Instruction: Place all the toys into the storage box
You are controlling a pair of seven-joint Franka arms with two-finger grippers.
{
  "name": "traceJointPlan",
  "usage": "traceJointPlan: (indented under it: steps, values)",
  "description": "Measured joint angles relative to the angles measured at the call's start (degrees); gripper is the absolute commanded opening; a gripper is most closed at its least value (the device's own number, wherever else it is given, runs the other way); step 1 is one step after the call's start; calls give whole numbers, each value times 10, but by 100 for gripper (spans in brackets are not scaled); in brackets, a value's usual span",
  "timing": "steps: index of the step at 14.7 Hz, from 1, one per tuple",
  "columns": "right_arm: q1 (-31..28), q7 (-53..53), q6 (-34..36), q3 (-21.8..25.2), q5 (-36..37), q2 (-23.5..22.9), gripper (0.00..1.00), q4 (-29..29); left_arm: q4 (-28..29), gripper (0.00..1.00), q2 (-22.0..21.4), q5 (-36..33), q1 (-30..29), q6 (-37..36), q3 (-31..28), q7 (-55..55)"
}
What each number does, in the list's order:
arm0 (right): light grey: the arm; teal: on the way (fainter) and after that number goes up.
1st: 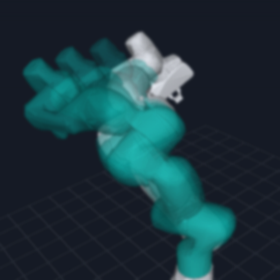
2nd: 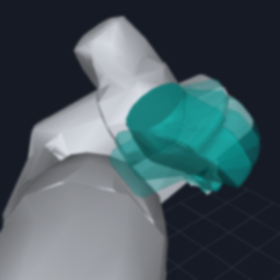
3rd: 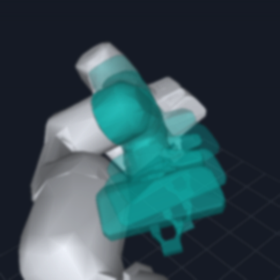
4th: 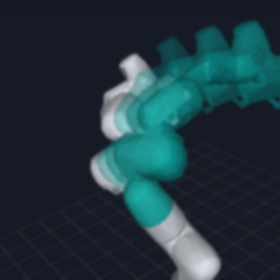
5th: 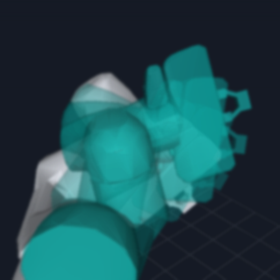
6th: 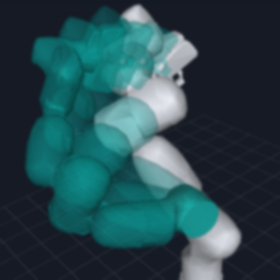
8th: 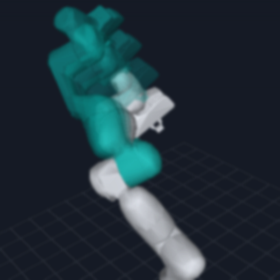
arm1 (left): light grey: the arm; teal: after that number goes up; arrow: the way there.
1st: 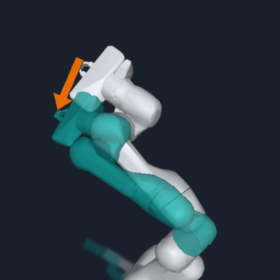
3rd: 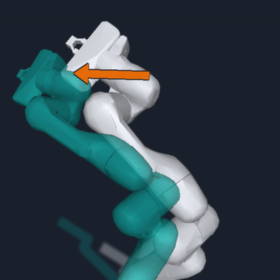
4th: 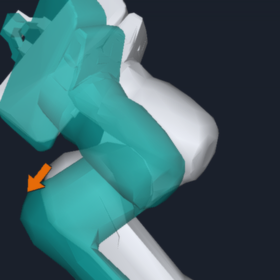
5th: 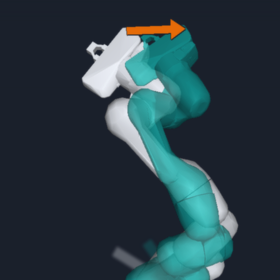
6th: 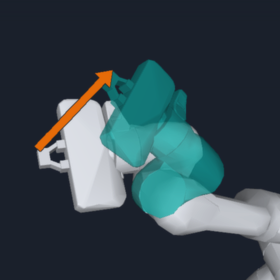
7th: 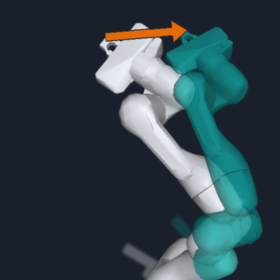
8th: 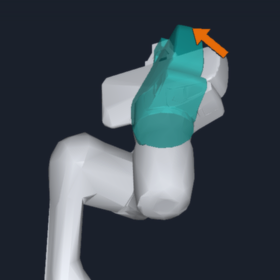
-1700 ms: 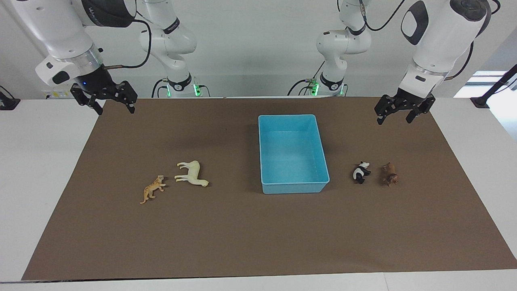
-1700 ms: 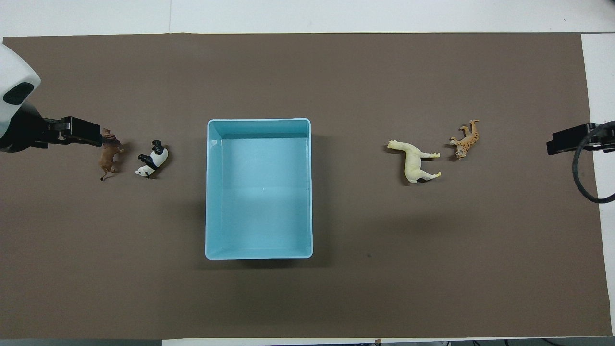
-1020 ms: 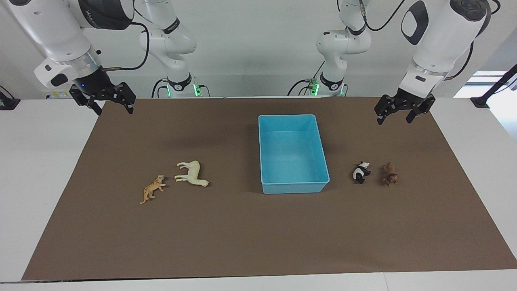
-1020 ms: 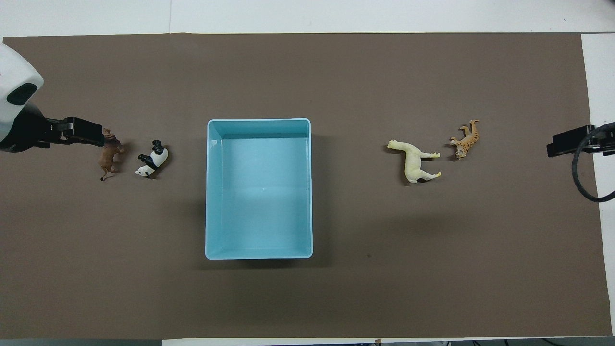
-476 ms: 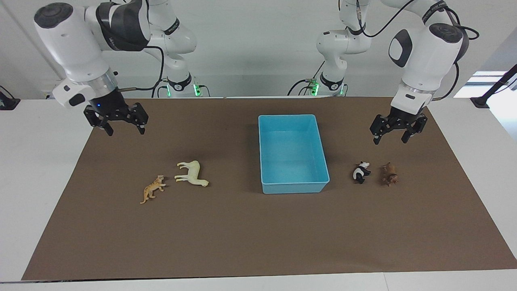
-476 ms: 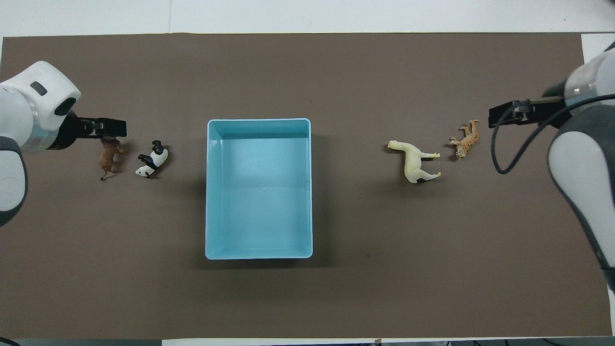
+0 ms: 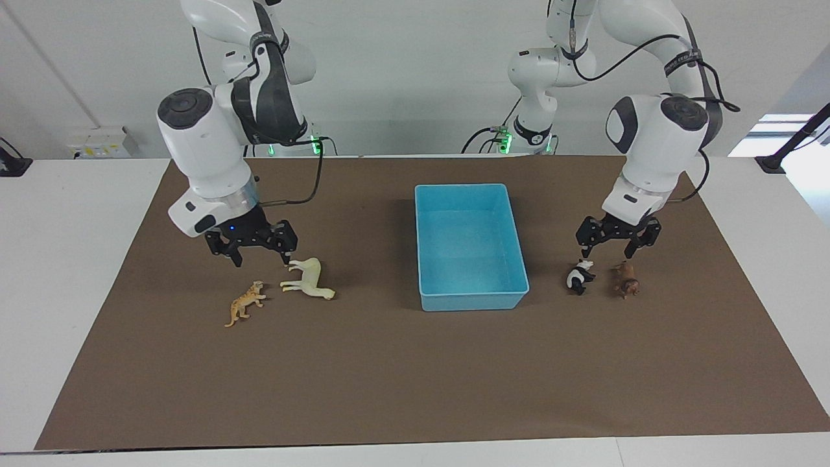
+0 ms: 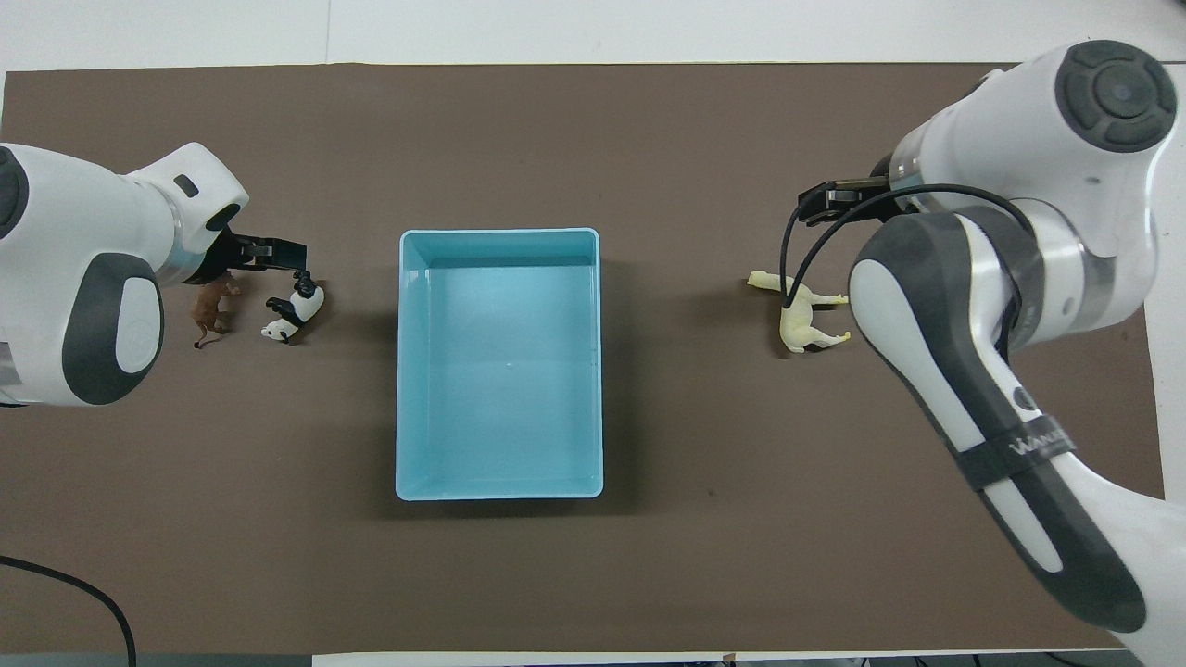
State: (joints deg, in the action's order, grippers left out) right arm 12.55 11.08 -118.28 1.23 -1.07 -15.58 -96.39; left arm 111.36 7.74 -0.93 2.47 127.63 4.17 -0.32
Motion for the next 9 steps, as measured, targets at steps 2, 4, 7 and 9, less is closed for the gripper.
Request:
traceJointPlan:
  steps: [2,4,7,9]
  values:
    - [21,13,-13,0,0,-20,100,-1,0,100,3,-5,-19,24,-4,-15]
    - [27,6,-20,0,1,-32,100,-2,0,100,12,-8,-42,50,-6,-38]
    - [28,-93,-41,1,2,-35,100,-14,0,100,28,-25,-72,82,-6,-84]
    - [29,-165,-72,1,1,-33,100,-36,0,100,40,-25,-84,99,-7,-105]
